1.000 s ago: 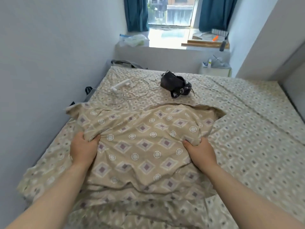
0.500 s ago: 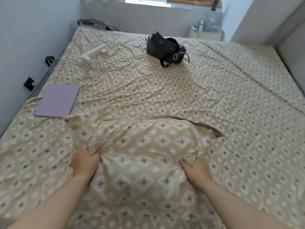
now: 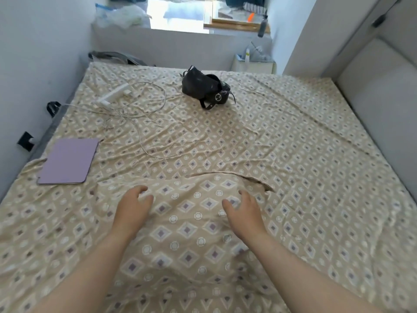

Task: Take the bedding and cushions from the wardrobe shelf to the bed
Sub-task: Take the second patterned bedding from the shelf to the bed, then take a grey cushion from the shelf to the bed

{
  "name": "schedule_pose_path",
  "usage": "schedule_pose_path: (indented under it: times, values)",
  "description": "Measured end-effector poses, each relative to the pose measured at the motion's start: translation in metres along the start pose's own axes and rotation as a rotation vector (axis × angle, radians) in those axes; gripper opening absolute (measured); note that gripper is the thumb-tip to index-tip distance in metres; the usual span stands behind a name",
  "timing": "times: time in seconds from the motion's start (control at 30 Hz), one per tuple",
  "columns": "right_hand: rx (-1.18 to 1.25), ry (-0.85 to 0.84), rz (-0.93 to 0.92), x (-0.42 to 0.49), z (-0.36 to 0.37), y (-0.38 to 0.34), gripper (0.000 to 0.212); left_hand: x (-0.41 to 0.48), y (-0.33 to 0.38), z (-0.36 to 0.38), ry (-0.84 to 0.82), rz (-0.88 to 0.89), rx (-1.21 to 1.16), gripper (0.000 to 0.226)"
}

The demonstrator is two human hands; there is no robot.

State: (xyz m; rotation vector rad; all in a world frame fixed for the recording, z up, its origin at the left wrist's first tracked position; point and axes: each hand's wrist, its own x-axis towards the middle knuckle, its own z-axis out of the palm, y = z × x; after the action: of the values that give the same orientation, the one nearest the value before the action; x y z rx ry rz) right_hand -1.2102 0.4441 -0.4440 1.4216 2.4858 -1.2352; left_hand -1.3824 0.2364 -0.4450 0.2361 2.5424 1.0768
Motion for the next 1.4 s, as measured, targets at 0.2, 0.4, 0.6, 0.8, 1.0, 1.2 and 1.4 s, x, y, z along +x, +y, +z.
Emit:
schedule_pose_path:
  times: [0.2, 0.4, 0.6, 0.8, 1.0, 1.2, 1.4]
  values:
    - [0.264, 0.127, -0.109, -0.066, -0.094, -0.036, 0.073, -0.063, 0.111, -0.025, -0.093, 0.191, -0.242, 0.022]
    - [0.338, 0.391, -0.151, -0.143, -0.218, -0.019, 0.061, -0.136, 0.204, -0.029, -0.220, 0.342, -0.391, 0.010]
    - [0.399, 0.651, -0.132, -0.236, -0.325, 0.048, 0.054, -0.221, 0.307, 0.009, -0.375, 0.586, -0.530, 0.041]
    - [0.475, 0.911, -0.066, -0.336, -0.392, 0.126, 0.047, -0.326, 0.379, 0.059, -0.608, 0.736, -0.635, 0.058]
    - [0.468, 1.136, 0.030, -0.433, -0.432, 0.196, 0.053, -0.441, 0.414, 0.120, -0.845, 0.852, -0.674, 0.054]
    - [0.466, 1.389, 0.185, -0.537, -0.446, 0.249, 0.046, -0.551, 0.449, 0.178, -1.098, 1.011, -0.581, 0.056]
    - [0.449, 1.647, 0.428, -0.625, -0.443, 0.280, 0.041, -0.658, 0.476, 0.219, -1.422, 1.164, -0.459, 0.073]
